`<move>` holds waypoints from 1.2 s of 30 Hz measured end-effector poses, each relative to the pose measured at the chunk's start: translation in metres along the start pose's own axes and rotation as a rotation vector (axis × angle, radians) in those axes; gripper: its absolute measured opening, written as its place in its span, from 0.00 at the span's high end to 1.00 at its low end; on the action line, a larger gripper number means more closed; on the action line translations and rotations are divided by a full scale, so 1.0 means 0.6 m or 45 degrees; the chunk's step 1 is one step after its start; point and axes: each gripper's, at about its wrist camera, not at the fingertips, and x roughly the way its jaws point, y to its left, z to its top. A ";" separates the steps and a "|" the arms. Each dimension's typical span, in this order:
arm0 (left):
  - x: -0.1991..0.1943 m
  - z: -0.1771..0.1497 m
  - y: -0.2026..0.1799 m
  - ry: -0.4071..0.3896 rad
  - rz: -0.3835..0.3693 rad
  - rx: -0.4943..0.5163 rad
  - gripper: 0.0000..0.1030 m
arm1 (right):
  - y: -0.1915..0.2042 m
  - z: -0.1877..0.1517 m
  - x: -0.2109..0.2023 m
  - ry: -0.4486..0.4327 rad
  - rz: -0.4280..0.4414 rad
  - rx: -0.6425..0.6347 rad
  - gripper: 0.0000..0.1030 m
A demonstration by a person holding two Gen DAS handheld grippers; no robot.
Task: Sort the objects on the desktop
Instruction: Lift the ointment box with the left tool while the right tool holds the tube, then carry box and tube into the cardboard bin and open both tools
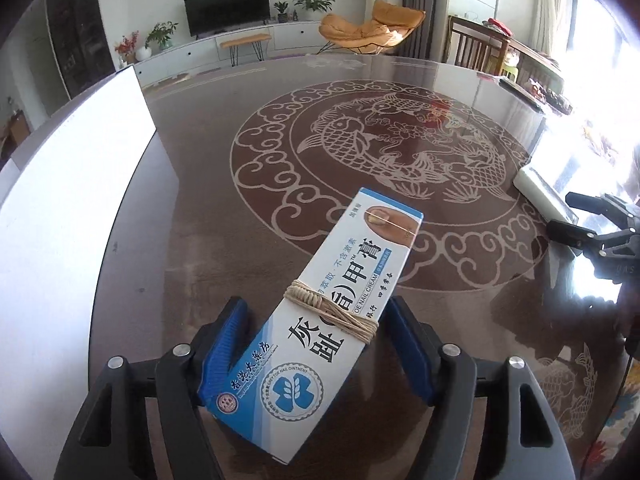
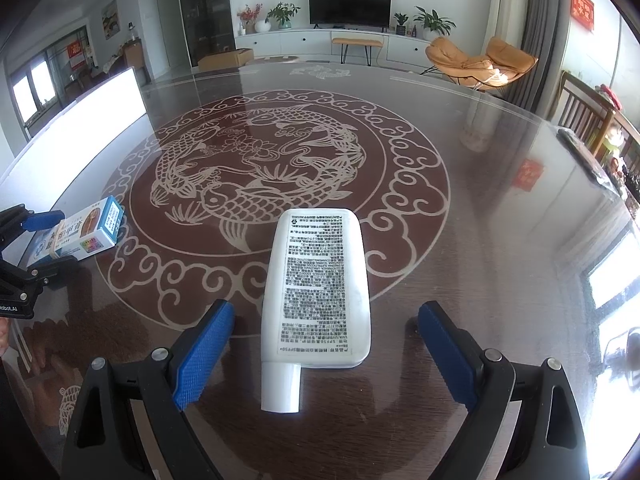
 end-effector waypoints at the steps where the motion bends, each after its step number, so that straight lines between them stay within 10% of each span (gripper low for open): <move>1: -0.006 -0.006 0.003 -0.015 0.054 -0.053 0.57 | -0.001 0.000 0.000 0.000 0.002 0.001 0.09; 10: -0.023 -0.065 -0.014 -0.040 0.158 -0.208 0.57 | -0.002 0.000 0.001 0.006 0.025 0.010 0.09; 14: -0.025 -0.068 -0.016 -0.054 0.168 -0.212 0.57 | -0.031 0.000 -0.008 -0.027 0.220 0.089 0.08; 18: -0.024 -0.071 -0.020 -0.057 0.167 -0.211 0.57 | -0.016 0.032 0.009 0.120 0.205 -0.008 0.10; 22: -0.031 -0.070 -0.013 -0.059 0.150 -0.223 0.57 | 0.015 0.054 0.020 0.257 0.100 -0.186 0.49; 25: -0.042 -0.068 -0.001 -0.075 0.086 -0.272 0.57 | 0.012 0.064 0.016 0.329 0.101 -0.183 0.49; 36: -0.188 -0.072 0.047 -0.318 0.019 -0.440 0.57 | 0.035 0.130 -0.112 0.140 0.254 -0.156 0.49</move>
